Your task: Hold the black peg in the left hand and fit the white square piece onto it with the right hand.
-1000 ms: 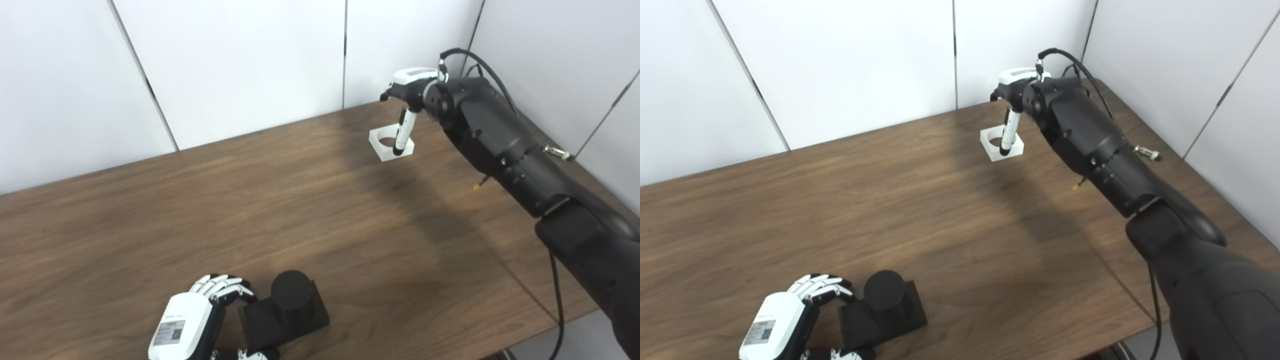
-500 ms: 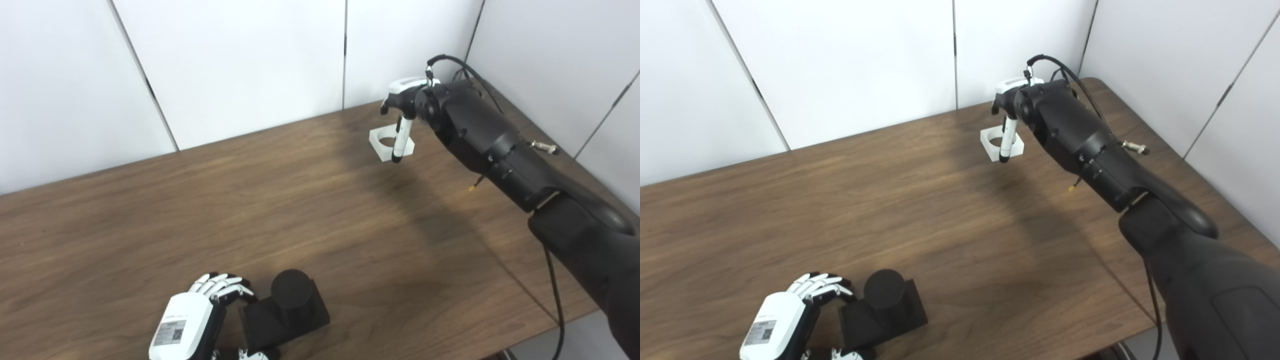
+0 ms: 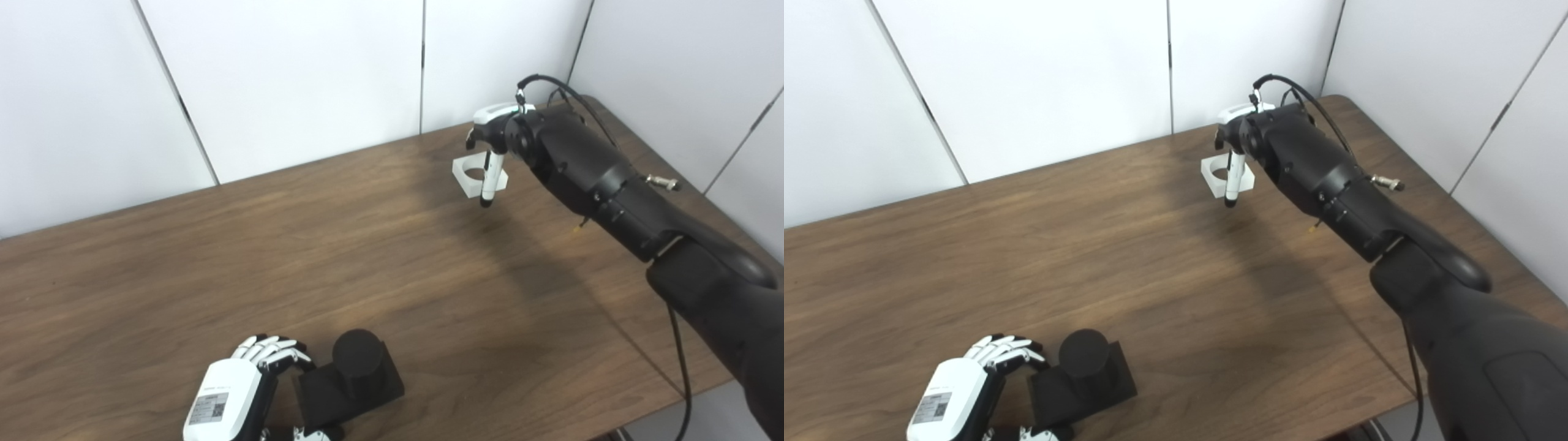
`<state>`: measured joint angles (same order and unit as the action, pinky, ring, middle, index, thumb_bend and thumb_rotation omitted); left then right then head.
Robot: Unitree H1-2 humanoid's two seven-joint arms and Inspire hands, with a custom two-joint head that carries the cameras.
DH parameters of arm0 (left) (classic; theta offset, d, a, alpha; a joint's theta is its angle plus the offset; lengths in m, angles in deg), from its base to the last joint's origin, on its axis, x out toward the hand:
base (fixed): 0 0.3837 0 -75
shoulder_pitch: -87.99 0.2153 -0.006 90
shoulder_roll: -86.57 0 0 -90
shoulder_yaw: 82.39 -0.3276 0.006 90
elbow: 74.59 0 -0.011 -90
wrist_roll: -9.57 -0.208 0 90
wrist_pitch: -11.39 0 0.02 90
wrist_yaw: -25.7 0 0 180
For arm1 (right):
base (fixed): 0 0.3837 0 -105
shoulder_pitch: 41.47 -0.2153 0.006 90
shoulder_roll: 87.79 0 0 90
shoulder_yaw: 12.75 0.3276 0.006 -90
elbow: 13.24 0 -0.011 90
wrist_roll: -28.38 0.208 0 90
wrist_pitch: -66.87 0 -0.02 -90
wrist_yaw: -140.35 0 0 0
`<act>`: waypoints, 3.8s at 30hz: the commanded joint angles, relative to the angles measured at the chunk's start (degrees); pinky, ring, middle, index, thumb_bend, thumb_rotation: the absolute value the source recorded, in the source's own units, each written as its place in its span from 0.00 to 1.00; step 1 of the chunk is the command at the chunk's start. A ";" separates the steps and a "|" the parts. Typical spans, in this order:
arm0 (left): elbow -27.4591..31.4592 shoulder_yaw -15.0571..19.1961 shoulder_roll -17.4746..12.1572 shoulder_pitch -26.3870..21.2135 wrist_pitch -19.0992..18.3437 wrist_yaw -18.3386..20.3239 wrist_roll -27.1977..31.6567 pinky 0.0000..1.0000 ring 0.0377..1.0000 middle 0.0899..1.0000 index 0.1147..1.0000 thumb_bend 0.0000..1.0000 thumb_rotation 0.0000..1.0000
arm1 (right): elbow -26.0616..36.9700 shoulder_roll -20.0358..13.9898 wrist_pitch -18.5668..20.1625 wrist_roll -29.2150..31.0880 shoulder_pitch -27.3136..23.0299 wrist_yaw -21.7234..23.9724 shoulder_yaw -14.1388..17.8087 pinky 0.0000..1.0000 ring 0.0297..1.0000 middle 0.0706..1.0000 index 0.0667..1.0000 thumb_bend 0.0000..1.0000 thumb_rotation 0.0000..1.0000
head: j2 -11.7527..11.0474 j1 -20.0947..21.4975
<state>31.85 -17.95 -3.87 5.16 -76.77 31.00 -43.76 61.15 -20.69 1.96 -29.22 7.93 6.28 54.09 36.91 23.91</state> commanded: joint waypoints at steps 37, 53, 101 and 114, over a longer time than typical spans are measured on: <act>0.30 -1.15 0.17 0.44 -2.62 4.48 -3.84 0.86 0.80 0.73 0.42 0.52 0.05 | 0.42 -2.13 -2.85 2.02 2.21 -9.82 1.39 1.00 1.00 0.96 0.73 0.81 0.20 | 1.41 -0.11; 0.38 -1.39 0.39 -0.04 -2.36 4.67 -4.34 0.85 0.80 0.72 0.42 0.52 0.05 | -2.16 -3.04 -12.78 7.92 6.64 -26.55 5.92 0.81 0.86 0.80 0.45 0.52 0.13 | 1.80 -0.40; -1.65 -5.87 5.23 -1.21 -6.59 6.52 -11.41 0.85 0.82 0.74 0.42 0.51 0.05 | 57.11 -4.06 -6.41 13.98 6.88 17.34 8.62 0.93 0.82 0.75 0.45 0.52 0.13 | 7.62 -21.72; -2.36 -6.82 5.68 -2.66 -7.81 7.58 -14.53 0.83 0.81 0.73 0.42 0.51 0.06 | 65.05 -0.08 -1.93 17.60 2.53 23.31 7.91 0.91 0.80 0.74 0.44 0.52 0.13 | 9.55 -21.84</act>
<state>32.34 -23.36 2.29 2.06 -83.81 35.31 -54.92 124.91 -20.24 -2.56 -12.15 13.19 26.61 61.18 46.40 2.02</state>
